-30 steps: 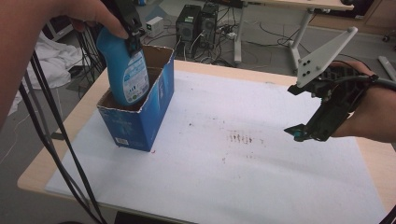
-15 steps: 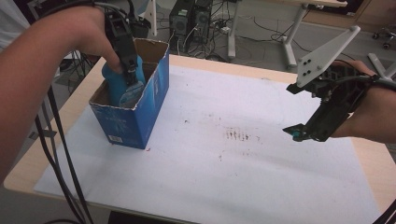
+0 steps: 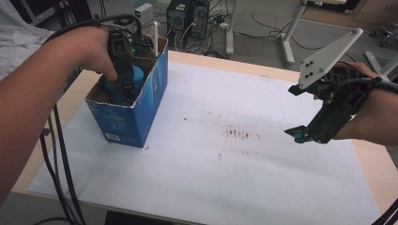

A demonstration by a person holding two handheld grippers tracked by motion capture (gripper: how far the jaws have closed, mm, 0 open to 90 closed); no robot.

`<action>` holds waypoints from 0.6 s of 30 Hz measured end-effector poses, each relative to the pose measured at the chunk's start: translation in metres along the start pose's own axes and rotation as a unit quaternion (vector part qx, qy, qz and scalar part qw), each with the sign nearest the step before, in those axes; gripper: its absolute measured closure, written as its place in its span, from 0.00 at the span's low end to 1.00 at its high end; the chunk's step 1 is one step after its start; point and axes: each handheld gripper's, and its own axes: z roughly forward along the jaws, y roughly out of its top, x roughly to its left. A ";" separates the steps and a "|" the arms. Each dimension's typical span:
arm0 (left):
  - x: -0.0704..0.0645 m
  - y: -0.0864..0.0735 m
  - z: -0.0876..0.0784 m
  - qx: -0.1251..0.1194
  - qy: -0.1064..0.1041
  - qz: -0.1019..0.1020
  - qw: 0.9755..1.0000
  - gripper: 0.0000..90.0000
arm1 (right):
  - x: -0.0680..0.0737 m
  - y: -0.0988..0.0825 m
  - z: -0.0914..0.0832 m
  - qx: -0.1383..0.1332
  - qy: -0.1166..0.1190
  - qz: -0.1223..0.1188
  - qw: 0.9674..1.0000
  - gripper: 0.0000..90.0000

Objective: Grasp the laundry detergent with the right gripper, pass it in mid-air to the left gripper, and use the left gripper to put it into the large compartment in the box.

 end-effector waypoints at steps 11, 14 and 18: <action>0.002 0.002 0.006 -0.002 -0.008 -0.001 1.000 0.42 | -0.001 -0.002 0.001 0.000 0.000 0.000 1.000 0.01; 0.002 0.003 0.005 -0.004 -0.014 -0.006 1.000 0.41 | -0.001 -0.003 0.001 0.000 0.001 0.001 1.000 0.01; 0.002 0.003 0.002 -0.002 -0.015 -0.008 1.000 0.36 | 0.000 -0.005 0.001 0.001 0.000 0.000 1.000 0.01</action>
